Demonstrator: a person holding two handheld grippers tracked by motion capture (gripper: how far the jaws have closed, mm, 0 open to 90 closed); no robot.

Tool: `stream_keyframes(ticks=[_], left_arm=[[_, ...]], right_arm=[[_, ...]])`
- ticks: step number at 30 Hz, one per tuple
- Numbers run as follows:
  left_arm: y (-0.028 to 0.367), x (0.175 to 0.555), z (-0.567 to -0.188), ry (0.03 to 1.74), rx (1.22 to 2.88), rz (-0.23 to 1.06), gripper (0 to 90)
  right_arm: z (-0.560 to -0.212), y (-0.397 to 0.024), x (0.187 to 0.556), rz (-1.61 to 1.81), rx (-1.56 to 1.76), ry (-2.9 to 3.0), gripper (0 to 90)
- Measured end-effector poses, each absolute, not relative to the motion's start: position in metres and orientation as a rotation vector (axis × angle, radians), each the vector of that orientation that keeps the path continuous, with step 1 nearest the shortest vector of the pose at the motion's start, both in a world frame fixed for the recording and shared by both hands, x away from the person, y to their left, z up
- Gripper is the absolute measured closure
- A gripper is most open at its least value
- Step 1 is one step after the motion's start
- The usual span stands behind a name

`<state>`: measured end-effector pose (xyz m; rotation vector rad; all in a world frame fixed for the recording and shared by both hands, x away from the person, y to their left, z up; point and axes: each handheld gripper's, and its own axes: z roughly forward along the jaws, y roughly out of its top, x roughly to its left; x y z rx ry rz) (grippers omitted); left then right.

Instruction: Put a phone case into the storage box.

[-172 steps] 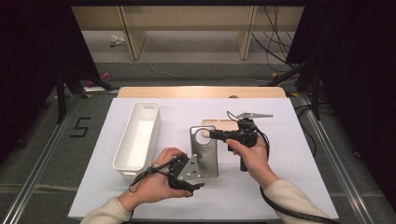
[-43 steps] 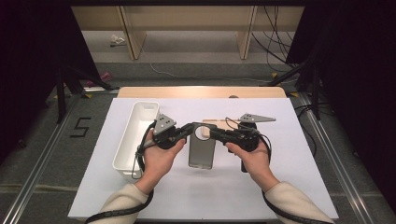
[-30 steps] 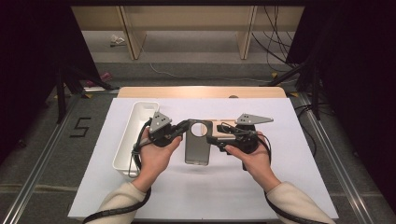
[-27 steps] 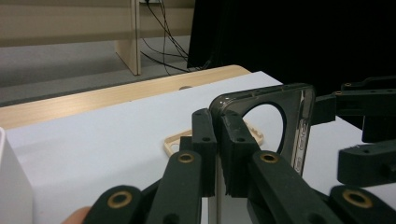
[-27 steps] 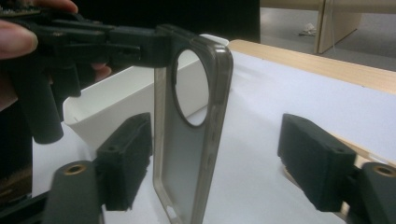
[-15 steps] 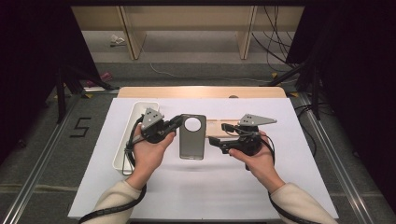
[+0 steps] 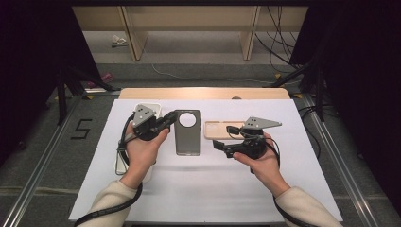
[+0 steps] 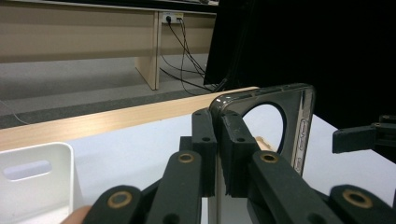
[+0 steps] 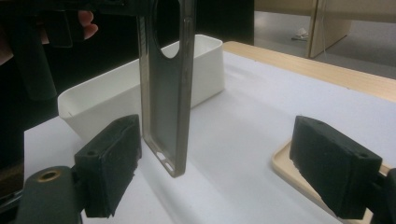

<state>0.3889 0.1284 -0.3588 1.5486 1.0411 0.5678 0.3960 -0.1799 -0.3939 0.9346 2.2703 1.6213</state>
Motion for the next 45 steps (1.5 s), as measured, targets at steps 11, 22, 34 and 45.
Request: stream_keyframes(ticks=[11, 22, 34, 45], left_arm=[[0.138, 0.39, -0.352, 1.043, 1.521, 0.585, 84.9], [0.147, 0.391, -0.347, 1.049, 1.503, 0.595, 84.9], [0.153, 0.391, -0.342, 1.049, 1.49, 0.607, 84.9], [0.158, 0.392, -0.338, 1.051, 1.478, 0.618, 84.9]], right_arm=[[-0.395, -0.187, 0.394, 1.623, 0.948, 2.26, 17.1], [-0.396, -0.194, 0.392, 1.617, 0.957, 2.253, 17.1], [-0.397, -0.206, 0.388, 1.604, 0.964, 2.243, 17.1], [-0.397, -0.219, 0.385, 1.573, 0.964, 2.233, 17.1]])
